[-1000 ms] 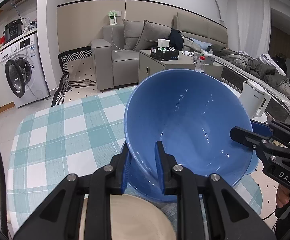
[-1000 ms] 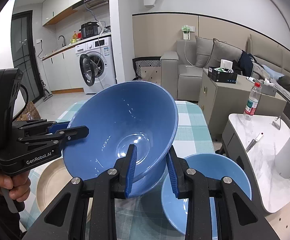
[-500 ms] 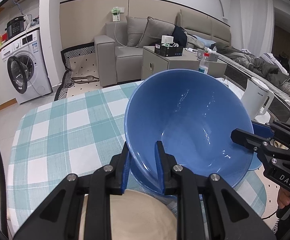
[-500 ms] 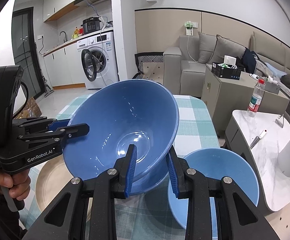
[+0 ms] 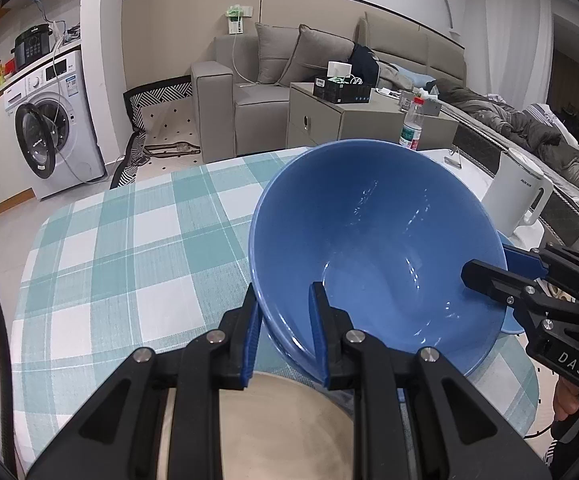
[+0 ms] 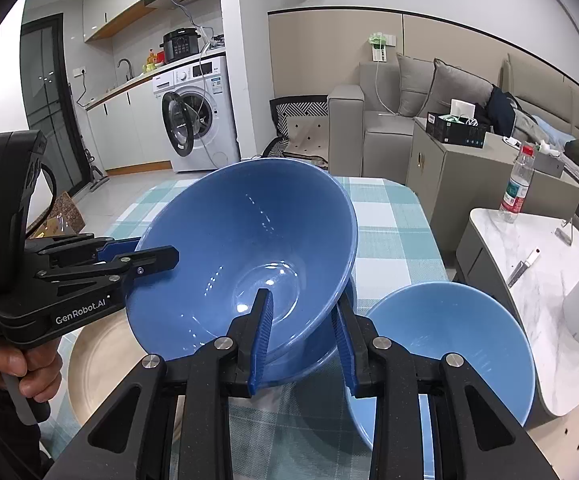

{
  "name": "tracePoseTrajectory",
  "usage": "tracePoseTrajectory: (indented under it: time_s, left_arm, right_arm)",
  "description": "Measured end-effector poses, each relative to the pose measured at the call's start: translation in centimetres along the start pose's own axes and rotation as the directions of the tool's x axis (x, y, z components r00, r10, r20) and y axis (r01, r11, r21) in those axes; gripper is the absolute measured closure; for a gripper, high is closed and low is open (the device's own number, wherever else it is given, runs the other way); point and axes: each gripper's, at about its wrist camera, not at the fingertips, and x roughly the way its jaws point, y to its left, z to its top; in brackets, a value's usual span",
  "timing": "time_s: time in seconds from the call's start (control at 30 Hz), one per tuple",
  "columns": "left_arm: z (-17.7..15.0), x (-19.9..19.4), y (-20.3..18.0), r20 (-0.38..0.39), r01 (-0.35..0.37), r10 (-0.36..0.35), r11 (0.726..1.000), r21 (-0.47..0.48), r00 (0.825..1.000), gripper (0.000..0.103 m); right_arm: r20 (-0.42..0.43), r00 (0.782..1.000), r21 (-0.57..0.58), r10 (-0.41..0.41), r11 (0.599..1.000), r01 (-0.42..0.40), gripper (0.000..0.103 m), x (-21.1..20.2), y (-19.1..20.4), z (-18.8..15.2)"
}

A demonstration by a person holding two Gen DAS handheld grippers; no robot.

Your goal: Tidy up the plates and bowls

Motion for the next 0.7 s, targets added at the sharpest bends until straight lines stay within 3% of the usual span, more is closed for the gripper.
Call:
tracePoseTrajectory:
  time_s: [0.7]
  left_arm:
    - [-0.7,1.8,0.1,-0.032,-0.017,0.017,1.000,0.004,0.999,0.083]
  right_arm:
    - [-0.031,0.999,-0.002,-0.013,1.000,0.013,0.072,1.1,0.0,-1.2]
